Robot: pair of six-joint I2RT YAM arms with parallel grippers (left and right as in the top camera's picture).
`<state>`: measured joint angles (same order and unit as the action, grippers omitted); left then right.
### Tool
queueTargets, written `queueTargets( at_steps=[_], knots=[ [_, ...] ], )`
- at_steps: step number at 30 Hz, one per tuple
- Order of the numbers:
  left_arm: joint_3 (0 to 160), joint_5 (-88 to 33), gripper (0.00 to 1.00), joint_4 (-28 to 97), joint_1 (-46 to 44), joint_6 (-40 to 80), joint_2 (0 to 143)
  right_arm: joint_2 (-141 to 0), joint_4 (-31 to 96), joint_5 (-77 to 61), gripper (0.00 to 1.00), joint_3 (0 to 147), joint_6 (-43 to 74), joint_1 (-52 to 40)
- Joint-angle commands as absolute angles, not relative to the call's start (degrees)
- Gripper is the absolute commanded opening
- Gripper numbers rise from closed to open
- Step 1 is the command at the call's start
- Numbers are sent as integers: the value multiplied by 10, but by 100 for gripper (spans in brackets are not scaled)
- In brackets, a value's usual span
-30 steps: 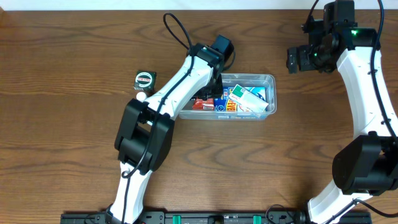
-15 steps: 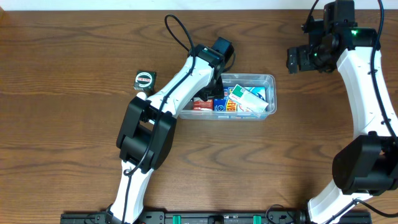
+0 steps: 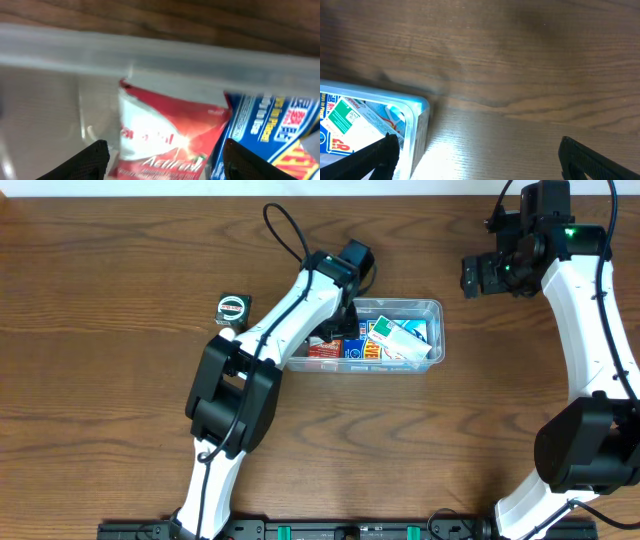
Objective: Pack container
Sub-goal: 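Open left gripper and move it back to the green Zam-Buk tin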
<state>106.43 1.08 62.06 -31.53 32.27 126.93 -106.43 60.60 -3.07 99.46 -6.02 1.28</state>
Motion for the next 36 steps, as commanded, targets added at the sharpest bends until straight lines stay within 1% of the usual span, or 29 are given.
queueTargets(
  at_steps=[1,5,10,13,15,18,21,26,31,36],
  knots=[
    [1084,20,73,635,-309,286,1202,-1061,607,-30,99,996,-52,15],
    [1092,21,75,642,-308,245,1141,-1061,607,-30,99,996,-52,15],
    [1092,43,87,638,-284,183,1065,-1061,607,-30,99,996,-52,15],
    [1092,81,93,633,-248,143,1037,-1061,607,-30,99,996,-52,15],
    [1097,82,95,632,-211,114,1034,-1061,607,-30,99,996,-52,15],
    [1098,77,96,630,-150,100,1039,-1061,607,-30,99,996,-52,15],
    [1098,31,96,620,-91,75,1051,-1061,607,-30,99,996,-52,15],
    [1098,19,96,620,-20,65,1068,-1061,607,-30,99,996,-52,15],
    [1097,19,96,625,3,45,1084,-1061,607,-30,99,996,-52,15],
    [1097,20,96,627,3,36,1113,-1061,607,-30,99,996,-52,15]
  ],
)
